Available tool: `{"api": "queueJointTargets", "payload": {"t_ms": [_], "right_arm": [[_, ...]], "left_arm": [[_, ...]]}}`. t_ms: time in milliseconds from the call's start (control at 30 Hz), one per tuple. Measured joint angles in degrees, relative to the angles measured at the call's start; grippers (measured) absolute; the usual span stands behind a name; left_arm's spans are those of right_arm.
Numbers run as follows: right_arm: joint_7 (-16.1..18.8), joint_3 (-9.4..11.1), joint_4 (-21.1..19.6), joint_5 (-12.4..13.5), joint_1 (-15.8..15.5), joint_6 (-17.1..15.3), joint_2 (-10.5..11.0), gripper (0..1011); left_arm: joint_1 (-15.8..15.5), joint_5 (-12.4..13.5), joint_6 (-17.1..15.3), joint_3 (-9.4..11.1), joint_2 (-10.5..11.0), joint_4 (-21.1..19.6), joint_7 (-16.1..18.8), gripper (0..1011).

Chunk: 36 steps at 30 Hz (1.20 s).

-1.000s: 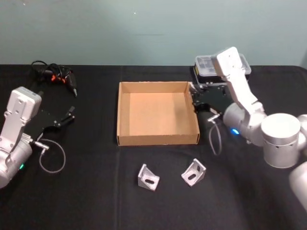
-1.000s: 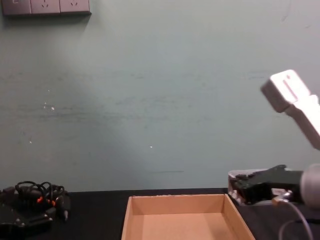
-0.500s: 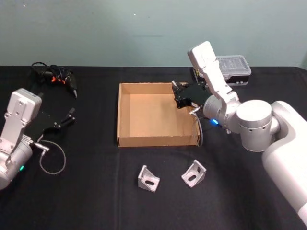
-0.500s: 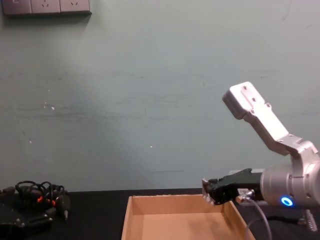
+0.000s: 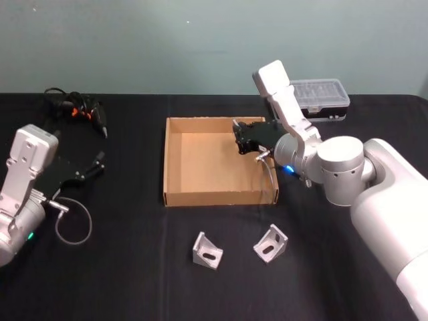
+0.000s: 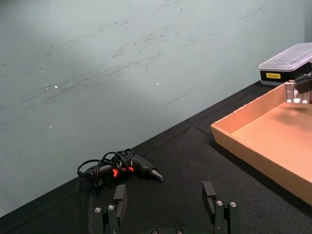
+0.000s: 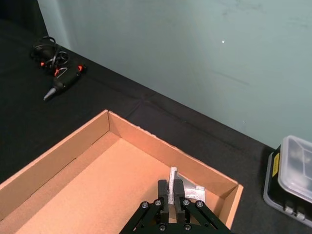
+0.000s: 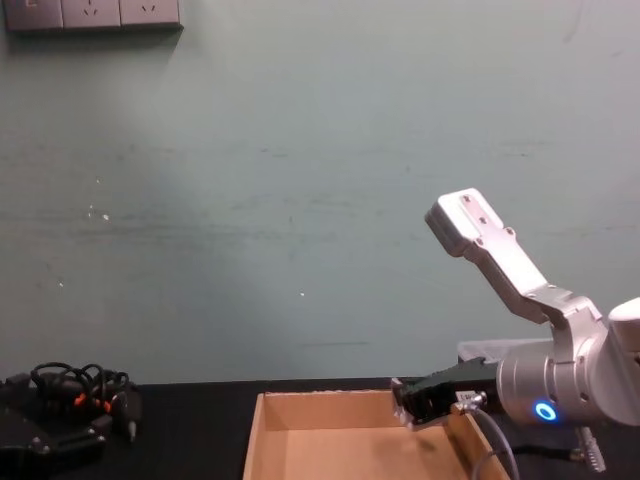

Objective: Use one hand to pick up the angle iron from the table and place it into the box.

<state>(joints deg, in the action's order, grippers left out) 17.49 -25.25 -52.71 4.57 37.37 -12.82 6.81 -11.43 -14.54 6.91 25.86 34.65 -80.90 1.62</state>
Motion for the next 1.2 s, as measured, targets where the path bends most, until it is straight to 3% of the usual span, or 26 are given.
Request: {"api": "queueJointTargets", "payload": {"t_ms": [333,400,1200], "right_arm": [[0.12,0.07,0.17,-0.05,0.10,-0.22,-0.05,82],[0.10,0.06,0.07,-0.05,0.05,-0.20,-0.02,119],[-0.09,-0.02,-0.26,0.05,-0.15,-0.08,0.12,881]], "left_arm": [[0.00,0.00,0.00,0.00,0.00,0.00,0.00,1011],[0.00,0.00,0.00,0.00,0.00,0.00,0.00,1011],[0.00,0.00,0.00,0.00,0.00,0.00,0.00,1011]]}}
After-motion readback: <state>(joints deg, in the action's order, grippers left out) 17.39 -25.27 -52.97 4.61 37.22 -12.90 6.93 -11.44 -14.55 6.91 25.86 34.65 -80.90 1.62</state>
